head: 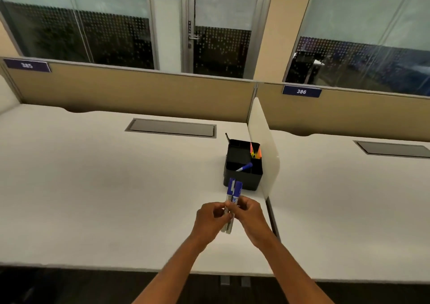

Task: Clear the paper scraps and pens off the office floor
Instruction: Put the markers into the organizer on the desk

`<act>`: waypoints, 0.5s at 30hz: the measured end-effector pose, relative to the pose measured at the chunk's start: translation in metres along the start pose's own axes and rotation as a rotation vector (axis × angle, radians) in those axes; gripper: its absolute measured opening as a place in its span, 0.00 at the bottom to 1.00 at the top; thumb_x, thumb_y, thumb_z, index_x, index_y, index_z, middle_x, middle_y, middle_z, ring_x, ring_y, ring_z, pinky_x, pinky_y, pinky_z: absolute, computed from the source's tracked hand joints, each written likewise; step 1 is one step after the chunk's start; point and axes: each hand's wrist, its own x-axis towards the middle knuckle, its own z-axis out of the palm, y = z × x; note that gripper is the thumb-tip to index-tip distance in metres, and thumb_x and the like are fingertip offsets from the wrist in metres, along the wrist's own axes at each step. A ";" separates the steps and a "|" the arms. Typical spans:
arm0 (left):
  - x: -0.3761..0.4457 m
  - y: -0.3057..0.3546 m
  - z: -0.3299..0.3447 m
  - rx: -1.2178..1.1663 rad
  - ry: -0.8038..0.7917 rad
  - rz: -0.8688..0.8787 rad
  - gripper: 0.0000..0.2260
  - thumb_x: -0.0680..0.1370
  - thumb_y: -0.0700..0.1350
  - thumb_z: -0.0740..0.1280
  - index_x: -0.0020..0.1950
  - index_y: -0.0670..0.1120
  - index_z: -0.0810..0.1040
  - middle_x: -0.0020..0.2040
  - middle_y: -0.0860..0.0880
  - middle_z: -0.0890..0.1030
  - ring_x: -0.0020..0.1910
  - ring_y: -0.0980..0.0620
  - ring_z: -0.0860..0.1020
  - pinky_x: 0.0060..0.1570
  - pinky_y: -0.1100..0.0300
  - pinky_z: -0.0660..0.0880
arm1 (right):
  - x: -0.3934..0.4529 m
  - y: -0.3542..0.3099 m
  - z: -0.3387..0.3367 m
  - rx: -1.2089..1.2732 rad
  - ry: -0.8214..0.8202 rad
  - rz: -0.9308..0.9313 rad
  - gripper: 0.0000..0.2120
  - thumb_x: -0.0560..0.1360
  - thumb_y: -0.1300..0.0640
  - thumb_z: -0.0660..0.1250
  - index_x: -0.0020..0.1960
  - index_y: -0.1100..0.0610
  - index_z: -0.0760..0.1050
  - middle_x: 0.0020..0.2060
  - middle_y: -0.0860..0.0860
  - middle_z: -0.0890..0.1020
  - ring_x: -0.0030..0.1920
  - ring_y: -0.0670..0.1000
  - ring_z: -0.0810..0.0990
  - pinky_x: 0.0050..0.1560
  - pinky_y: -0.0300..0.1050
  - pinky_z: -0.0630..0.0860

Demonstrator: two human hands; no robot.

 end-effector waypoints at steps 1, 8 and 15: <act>0.014 0.003 -0.002 0.006 -0.012 0.005 0.10 0.77 0.49 0.69 0.56 0.49 0.82 0.48 0.53 0.85 0.44 0.58 0.83 0.46 0.68 0.79 | 0.013 -0.003 0.000 0.002 0.011 -0.010 0.11 0.75 0.55 0.70 0.56 0.57 0.80 0.48 0.55 0.86 0.50 0.54 0.85 0.57 0.52 0.81; 0.105 0.026 -0.013 0.001 -0.096 0.030 0.09 0.78 0.50 0.67 0.55 0.50 0.83 0.48 0.51 0.85 0.46 0.55 0.83 0.47 0.65 0.79 | 0.097 -0.026 -0.011 0.051 0.113 -0.040 0.10 0.74 0.55 0.71 0.55 0.55 0.80 0.46 0.54 0.86 0.49 0.54 0.85 0.55 0.49 0.81; 0.160 0.027 -0.023 -0.034 -0.027 -0.036 0.14 0.80 0.45 0.64 0.64 0.44 0.78 0.54 0.45 0.84 0.52 0.49 0.82 0.59 0.51 0.79 | 0.152 -0.050 -0.033 0.050 0.328 -0.058 0.14 0.74 0.51 0.71 0.59 0.53 0.78 0.50 0.50 0.84 0.51 0.51 0.83 0.51 0.43 0.80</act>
